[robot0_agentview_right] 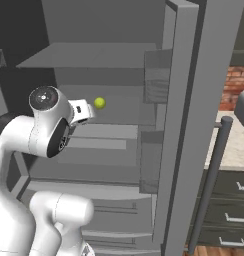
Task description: Retrieve the mango and pear from the fridge and place them into the bowl on the dining table.
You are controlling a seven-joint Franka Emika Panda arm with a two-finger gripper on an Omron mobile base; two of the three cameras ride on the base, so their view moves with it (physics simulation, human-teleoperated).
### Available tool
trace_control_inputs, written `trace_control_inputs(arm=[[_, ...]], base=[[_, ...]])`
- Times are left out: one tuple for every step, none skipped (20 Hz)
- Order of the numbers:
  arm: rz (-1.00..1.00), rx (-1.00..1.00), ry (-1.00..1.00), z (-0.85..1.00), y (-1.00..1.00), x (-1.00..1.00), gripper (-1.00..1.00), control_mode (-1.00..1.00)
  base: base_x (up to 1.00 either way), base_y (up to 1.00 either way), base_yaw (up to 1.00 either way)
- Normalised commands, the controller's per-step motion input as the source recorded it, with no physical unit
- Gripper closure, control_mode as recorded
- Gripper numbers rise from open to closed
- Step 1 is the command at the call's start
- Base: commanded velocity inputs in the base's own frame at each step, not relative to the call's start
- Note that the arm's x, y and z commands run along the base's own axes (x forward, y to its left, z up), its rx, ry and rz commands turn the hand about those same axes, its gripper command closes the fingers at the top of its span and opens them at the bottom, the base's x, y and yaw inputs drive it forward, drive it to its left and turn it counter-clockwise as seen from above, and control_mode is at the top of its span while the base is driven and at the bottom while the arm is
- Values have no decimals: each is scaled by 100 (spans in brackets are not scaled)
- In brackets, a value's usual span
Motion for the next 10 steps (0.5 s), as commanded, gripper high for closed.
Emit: trace_control_inputs(arm=[[-4, 3, -1, 0, 0, 21, -100, -100], [-7, 5, 0, 0, 0, 22, -100, -100], [-10, 5, 0, 0, 0, 18, -100, -100], [-11, 3, 0, -4, 0, 17, -100, -100], [-11, 5, 0, -6, 0, 19, -100, -100], [-14, 6, 0, -6, 0, 19, -100, -100], [-19, 7, 0, -1, 0, 21, -100, -100], [-23, 9, 1, 0, 0, 25, -100, -100], [-25, 9, 0, 0, 5, 21, -100, -100], [-26, 10, 0, 0, 4, 19, -100, -100]], base=[[0, 0, 0], [0, 0, 0], [0, 0, 0], [0, 0, 0], [0, 0, 0], [0, 0, 0], [0, 0, 0], [0, 0, 0], [0, 0, 0], [0, 0, 0]])
